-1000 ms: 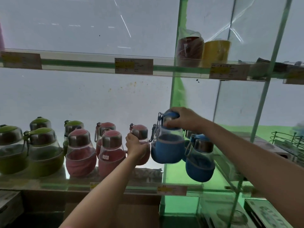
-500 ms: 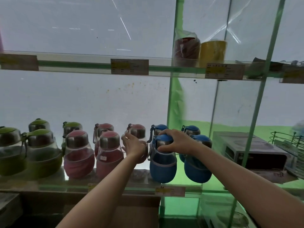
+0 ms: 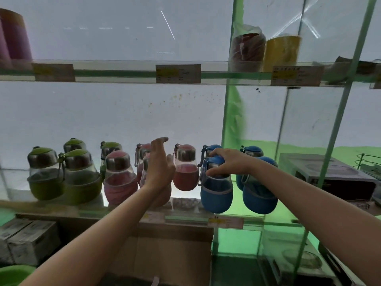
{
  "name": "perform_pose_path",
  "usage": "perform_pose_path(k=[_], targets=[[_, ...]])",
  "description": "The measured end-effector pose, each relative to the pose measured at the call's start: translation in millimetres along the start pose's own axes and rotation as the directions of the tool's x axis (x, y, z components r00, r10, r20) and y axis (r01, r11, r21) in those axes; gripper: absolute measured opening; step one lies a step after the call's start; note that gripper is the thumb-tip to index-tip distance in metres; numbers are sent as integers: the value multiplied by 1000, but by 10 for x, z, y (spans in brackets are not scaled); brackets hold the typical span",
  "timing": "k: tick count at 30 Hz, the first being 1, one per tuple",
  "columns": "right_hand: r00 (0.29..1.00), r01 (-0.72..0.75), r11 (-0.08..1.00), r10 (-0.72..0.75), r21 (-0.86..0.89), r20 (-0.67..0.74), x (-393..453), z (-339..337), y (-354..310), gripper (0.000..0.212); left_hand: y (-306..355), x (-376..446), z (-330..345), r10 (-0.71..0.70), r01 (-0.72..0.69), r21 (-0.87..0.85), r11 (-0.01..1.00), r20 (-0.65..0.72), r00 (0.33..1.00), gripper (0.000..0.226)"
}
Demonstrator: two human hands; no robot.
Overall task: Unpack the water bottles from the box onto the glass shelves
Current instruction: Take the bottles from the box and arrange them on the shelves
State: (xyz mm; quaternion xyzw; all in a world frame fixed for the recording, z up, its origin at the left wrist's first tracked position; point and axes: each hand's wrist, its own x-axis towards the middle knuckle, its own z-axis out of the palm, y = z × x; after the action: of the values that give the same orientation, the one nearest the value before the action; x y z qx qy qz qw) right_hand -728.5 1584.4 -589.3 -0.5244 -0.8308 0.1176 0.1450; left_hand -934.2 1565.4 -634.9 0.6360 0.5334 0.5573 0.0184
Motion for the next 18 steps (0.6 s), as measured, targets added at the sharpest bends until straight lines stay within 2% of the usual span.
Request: perform_pose_path(k=[3,6,10,14,18], targets=[[998,15,1000,-15,0,-61,72,-2,-151,69,-89,43,-141,8,-8,-3,1000,-21,1000,48],[988,78,997,-77,-2,-132,168,15,-406,64,-215,65,-256,-96,95,-77,992,-11,995,51],[983,157,987,-155,19,-97,334,181,-801,60,-407,12,-362,-231,252,-185,950,130,964,57],[993,104,995,-104,-4,-61,564,456,-1076,65,-617,-149,-344,-298,362,-190,913,297,907,66],[990,43,993,-58,-108,-131,742,730,-1234,75,-790,-230,-278,-314,393,-136,910,393,864,70]])
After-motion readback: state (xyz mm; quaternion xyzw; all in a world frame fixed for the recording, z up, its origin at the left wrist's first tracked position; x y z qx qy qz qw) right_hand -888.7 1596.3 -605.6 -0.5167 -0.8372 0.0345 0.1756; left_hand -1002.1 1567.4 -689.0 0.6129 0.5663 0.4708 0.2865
